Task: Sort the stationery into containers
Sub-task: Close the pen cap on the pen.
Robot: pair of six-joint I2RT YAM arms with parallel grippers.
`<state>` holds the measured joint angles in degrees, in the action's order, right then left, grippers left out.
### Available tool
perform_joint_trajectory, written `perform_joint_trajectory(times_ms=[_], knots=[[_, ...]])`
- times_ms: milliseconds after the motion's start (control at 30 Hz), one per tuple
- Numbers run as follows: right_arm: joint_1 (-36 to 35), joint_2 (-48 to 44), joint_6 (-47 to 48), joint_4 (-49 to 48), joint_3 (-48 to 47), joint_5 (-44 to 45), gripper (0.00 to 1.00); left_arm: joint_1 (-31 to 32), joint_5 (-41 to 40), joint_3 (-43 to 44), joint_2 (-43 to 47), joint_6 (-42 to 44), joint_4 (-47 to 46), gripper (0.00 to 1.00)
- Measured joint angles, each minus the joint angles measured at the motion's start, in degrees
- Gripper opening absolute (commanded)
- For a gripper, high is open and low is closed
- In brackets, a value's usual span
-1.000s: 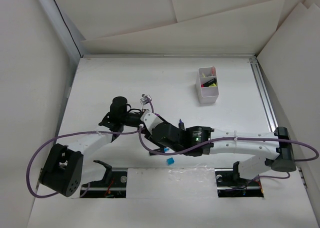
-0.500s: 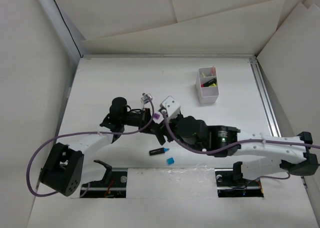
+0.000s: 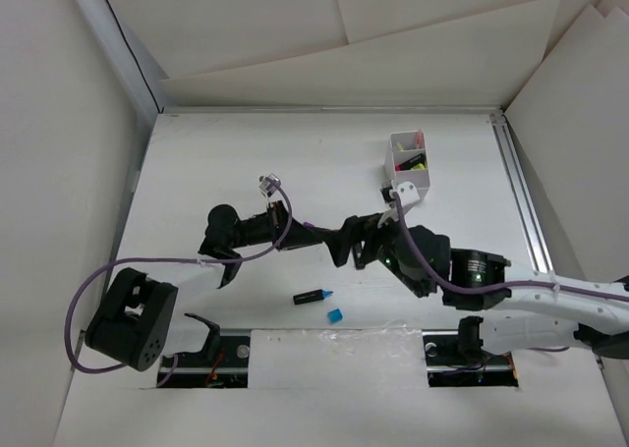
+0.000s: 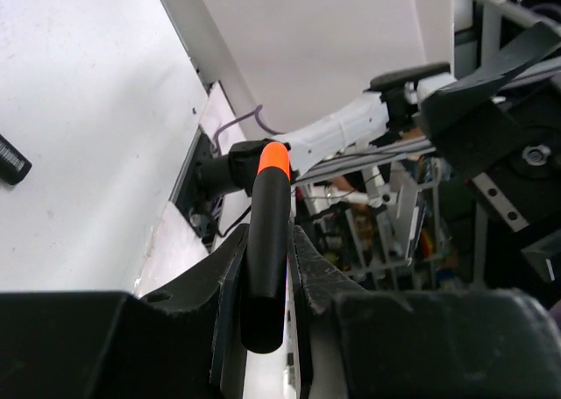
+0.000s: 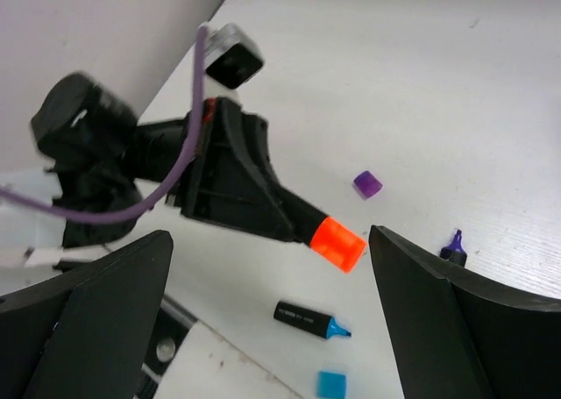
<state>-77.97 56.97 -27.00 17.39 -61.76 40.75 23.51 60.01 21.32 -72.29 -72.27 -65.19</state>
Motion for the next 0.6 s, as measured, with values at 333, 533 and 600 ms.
perform_joint_trajectory(times_ms=[333, 533, 600], knots=[[22.0, 1.6, -9.7, -3.1, 0.8, -15.2, 1.0, 0.0, -5.3, -2.7, -8.7, -15.3, -6.9, 0.01], [32.7, 2.1, -13.2, -8.8, 4.1, -30.9, 0.99, 0.0, -7.0, -2.8, -10.5, -19.1, -7.3, 0.02], [35.6, 3.0, -14.7, -11.4, 6.6, -36.4, 0.96, 0.0, -7.6, -2.8, -10.3, -18.6, -7.4, 0.02]])
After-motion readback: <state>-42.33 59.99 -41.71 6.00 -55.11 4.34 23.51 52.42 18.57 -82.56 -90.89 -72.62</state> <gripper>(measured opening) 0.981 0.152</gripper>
